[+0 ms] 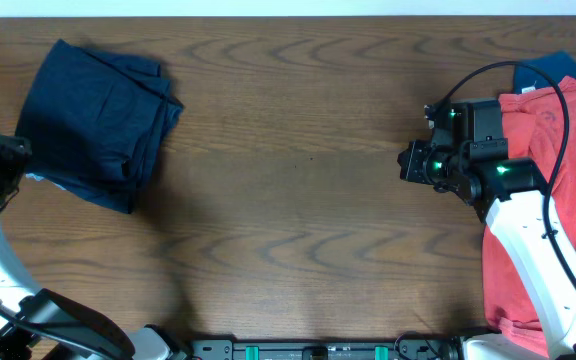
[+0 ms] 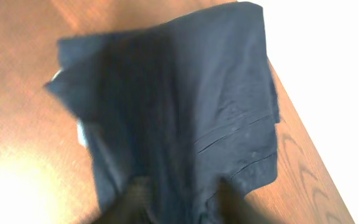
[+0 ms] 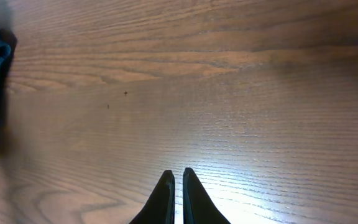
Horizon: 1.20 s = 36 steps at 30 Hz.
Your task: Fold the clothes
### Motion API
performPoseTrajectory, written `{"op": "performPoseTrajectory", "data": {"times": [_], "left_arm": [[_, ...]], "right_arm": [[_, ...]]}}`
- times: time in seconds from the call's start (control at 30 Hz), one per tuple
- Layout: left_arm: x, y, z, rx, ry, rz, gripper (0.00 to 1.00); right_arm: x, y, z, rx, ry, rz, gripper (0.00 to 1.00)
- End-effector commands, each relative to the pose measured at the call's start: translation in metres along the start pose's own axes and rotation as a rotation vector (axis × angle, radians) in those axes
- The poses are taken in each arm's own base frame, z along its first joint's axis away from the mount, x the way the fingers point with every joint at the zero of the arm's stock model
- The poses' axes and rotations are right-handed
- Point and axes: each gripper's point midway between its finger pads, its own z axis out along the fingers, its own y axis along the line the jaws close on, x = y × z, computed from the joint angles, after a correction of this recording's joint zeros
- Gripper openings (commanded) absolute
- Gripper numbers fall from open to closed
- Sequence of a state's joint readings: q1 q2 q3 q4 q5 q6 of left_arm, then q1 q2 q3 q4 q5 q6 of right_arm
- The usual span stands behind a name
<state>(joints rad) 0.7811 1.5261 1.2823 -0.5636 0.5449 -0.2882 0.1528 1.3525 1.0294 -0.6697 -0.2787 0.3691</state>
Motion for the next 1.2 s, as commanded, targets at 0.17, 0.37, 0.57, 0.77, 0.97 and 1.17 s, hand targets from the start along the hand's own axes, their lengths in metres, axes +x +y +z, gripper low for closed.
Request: {"op": "performPoseTrajectory", "data": {"times": [0.17, 0.37, 0.57, 0.77, 0.97, 1.17], "left_arm": [[0.034, 0.038, 0.088, -0.215, 0.131, 0.108, 0.06], [0.048, 0.065, 0.14, -0.187, 0.188, 0.041, 0.08], [0.031, 0.019, 0.124, -0.032, 0.164, 0.084, 0.49], [0.016, -0.058, 0.05, 0.035, 0.122, 0.297, 0.57], [0.054, -0.138, -0.047, 0.138, 0.12, 0.587, 0.68], [0.111, -0.167, -0.125, 0.2, 0.111, 0.771, 0.88]], "right_arm": [[-0.006, -0.003, -0.005, 0.018, -0.023, 0.016, 0.06], [-0.006, -0.003, -0.005, 0.018, -0.022, 0.016, 0.05], [-0.007, -0.005, -0.005, 0.026, -0.025, -0.051, 0.04], [-0.011, -0.007, -0.009, 0.053, -0.048, -0.152, 0.04], [-0.022, 0.009, -0.053, 0.024, -0.185, -0.232, 0.05], [-0.011, 0.033, -0.14, -0.035, -0.398, -0.303, 0.14]]}}
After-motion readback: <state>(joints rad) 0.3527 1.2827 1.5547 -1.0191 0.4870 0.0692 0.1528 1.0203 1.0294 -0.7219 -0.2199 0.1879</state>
